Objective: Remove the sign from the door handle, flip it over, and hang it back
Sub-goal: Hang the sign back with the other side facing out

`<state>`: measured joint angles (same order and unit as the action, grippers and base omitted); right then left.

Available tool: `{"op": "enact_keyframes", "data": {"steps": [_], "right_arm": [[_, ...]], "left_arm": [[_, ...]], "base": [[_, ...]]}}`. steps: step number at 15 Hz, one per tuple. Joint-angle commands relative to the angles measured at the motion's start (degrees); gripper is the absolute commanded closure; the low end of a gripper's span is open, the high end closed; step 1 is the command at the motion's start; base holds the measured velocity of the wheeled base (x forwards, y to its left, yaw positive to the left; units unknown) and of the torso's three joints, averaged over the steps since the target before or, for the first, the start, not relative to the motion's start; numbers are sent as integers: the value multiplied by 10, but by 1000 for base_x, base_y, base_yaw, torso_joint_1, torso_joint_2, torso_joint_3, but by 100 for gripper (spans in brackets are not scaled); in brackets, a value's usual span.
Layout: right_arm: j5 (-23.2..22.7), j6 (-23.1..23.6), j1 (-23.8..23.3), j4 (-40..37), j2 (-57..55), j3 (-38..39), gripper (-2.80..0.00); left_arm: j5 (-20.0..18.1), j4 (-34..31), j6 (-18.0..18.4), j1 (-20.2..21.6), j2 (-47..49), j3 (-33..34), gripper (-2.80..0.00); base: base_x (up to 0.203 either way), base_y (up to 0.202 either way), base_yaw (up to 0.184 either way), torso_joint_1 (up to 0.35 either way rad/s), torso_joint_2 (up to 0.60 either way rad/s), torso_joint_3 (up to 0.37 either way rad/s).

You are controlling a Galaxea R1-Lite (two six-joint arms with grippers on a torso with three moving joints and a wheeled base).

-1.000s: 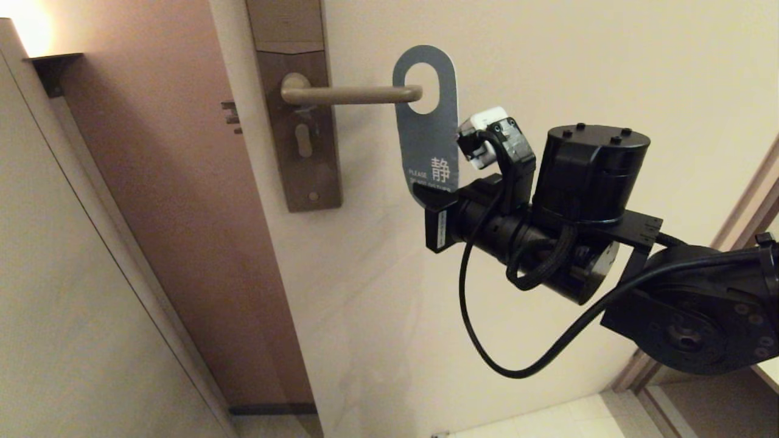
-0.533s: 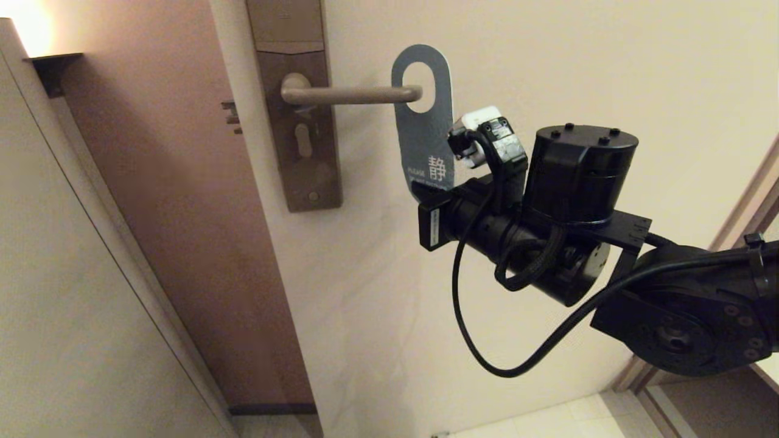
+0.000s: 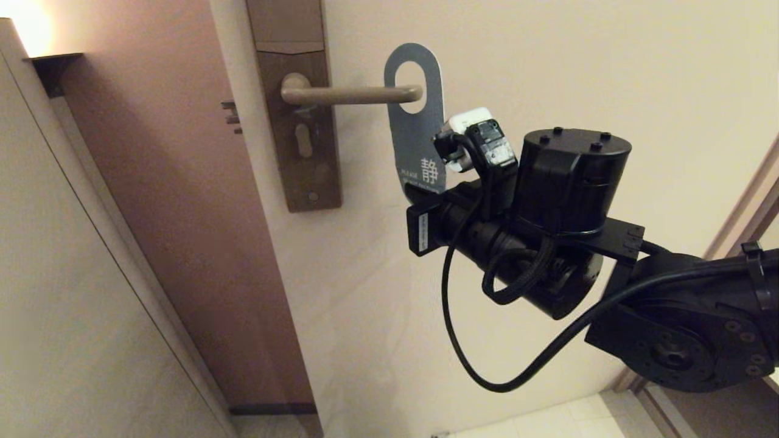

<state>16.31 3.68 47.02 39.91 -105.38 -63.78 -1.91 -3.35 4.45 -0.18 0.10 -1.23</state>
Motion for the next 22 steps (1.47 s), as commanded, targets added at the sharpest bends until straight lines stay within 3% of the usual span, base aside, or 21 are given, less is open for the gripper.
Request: {"op": "enact_keyframes", "data": {"steps": [1, 22], "right_arm": [[5, 0, 7, 3, -1, 1, 0], [41, -4, 71, 5, -18, -40, 0]], "left_arm": [[0, -1, 0, 0, 1, 0, 0], [0, 0, 0, 0, 1, 0, 0]], "base": [[0, 0, 0, 0, 0, 0], [0, 0, 0, 0, 0, 0]]}}
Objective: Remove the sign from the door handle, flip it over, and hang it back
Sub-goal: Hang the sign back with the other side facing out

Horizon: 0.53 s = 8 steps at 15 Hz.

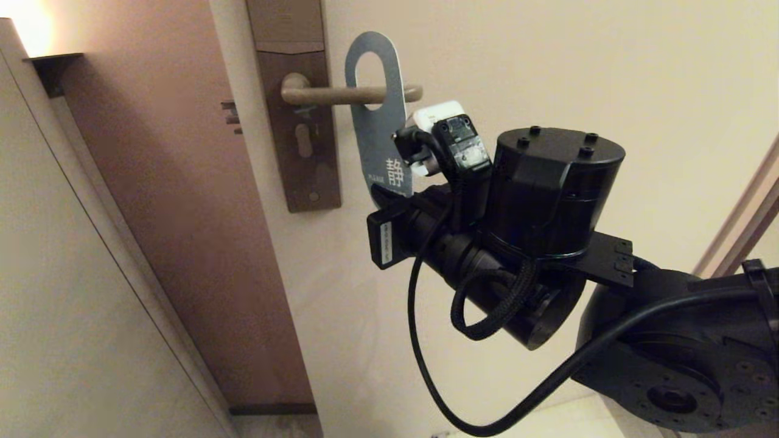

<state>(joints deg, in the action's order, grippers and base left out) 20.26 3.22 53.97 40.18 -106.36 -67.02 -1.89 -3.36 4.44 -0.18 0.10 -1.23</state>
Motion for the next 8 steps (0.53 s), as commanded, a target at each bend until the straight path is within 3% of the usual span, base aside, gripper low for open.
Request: {"op": "enact_keyframes", "data": {"steps": [1, 8], "right_arm": [[1, 0, 2, 2, -17, -21, 0], [22, -22, 14, 26, -30, -15, 0]], "left_arm": [[0, 0, 0, 0, 1, 0, 0], [0, 0, 0, 0, 1, 0, 0]], "base": [[0, 0, 0, 0, 0, 0], [0, 0, 0, 0, 0, 0]]}}
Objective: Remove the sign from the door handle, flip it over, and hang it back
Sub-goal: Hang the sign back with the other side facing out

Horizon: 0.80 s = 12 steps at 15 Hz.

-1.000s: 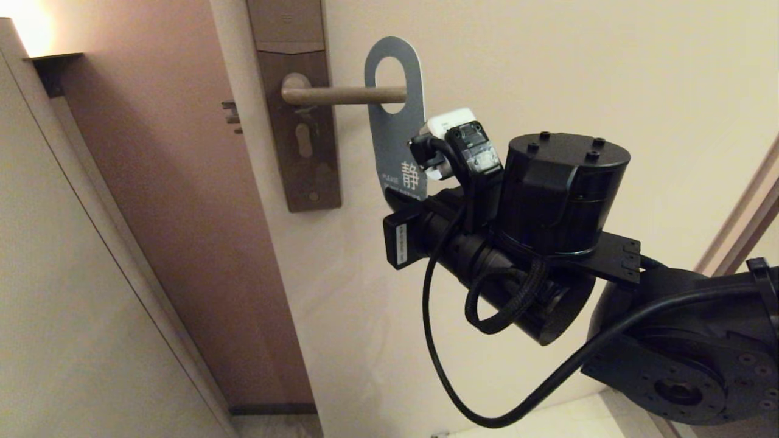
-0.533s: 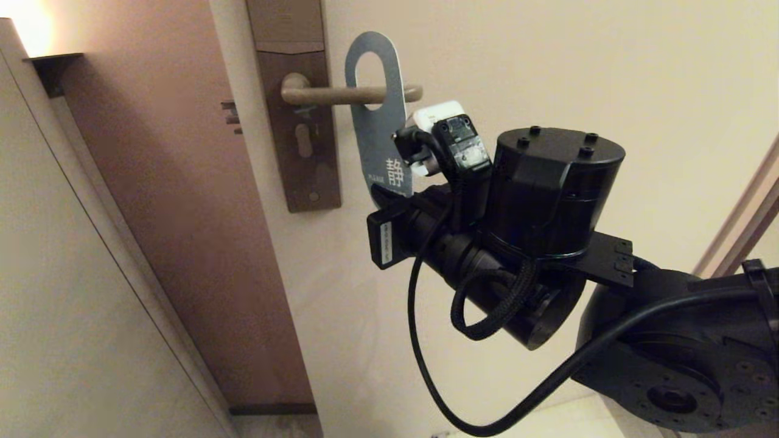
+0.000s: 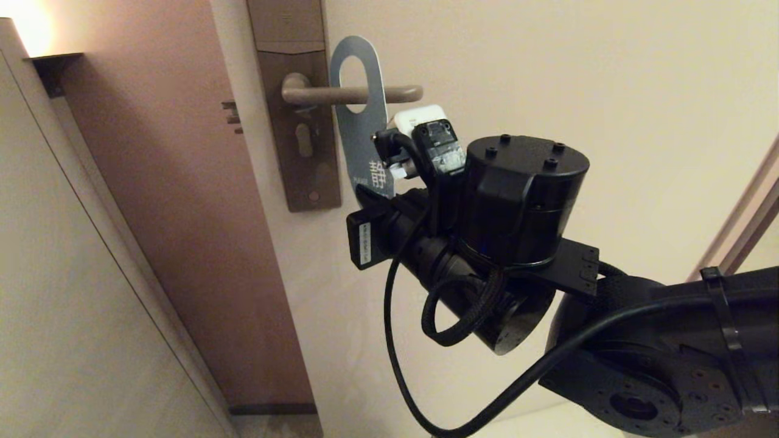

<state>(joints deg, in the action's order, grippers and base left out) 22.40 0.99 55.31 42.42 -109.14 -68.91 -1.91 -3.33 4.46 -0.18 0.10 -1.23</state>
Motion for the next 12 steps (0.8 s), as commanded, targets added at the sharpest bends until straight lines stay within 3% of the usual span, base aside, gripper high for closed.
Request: {"op": "enact_keyframes", "data": {"steps": [1, 12], "right_arm": [[1, 0, 4, 16, -4, 9, 0], [3, -1, 30, 78, -14, 26, 0]], "left_arm": [[0, -1, 0, 0, 1, 0, 0], [0, 0, 0, 0, 1, 0, 0]], "base": [[0, 0, 0, 0, 0, 0], [0, 0, 0, 0, 0, 0]]}}
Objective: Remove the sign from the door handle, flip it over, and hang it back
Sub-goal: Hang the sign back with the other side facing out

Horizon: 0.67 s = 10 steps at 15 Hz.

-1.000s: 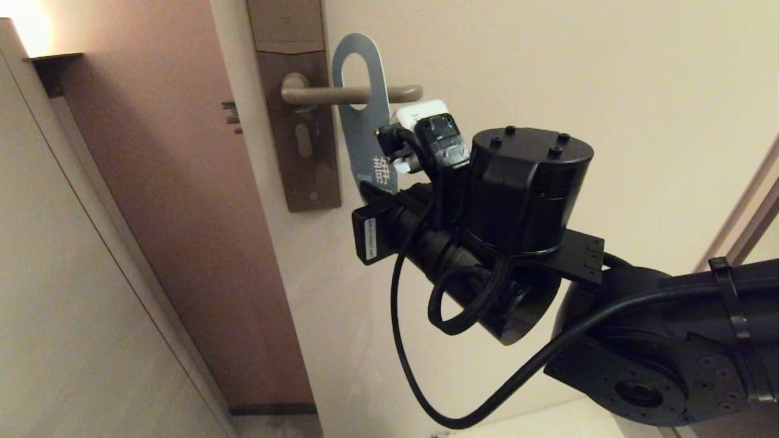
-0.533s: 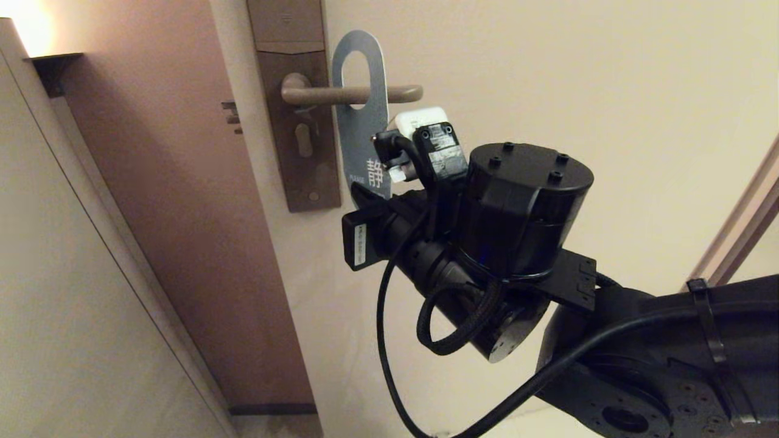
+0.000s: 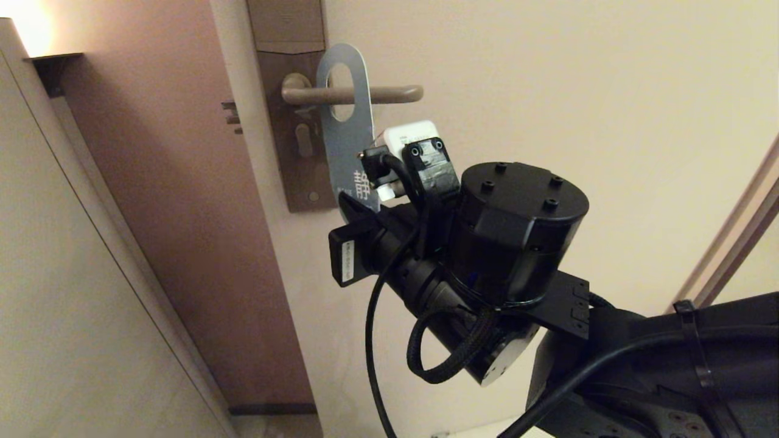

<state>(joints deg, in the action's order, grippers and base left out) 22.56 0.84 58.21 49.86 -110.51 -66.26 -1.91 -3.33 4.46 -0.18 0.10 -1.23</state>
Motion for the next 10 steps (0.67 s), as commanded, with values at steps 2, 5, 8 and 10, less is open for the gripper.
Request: {"op": "enact_keyframes", "data": {"steps": [2, 5, 8, 10], "right_arm": [[2, -1, 0, 3, -3, 1, 0], [20, -8, 1, -9, -4, -2, 0], [64, -22, 1, -35, -3, -4, 0], [83, -22, 0, -36, -2, -3, 0]], "left_arm": [[0, 0, 0, 0, 1, 0, 0], [0, -1, 0, 0, 1, 0, 0], [0, 0, 0, 0, 1, 0, 0], [0, 0, 0, 0, 1, 0, 0]], "base": [[0, 0, 0, 0, 0, 0], [0, 0, 0, 0, 0, 0], [0, 0, 0, 0, 0, 0], [0, 0, 0, 0, 0, 0]]}}
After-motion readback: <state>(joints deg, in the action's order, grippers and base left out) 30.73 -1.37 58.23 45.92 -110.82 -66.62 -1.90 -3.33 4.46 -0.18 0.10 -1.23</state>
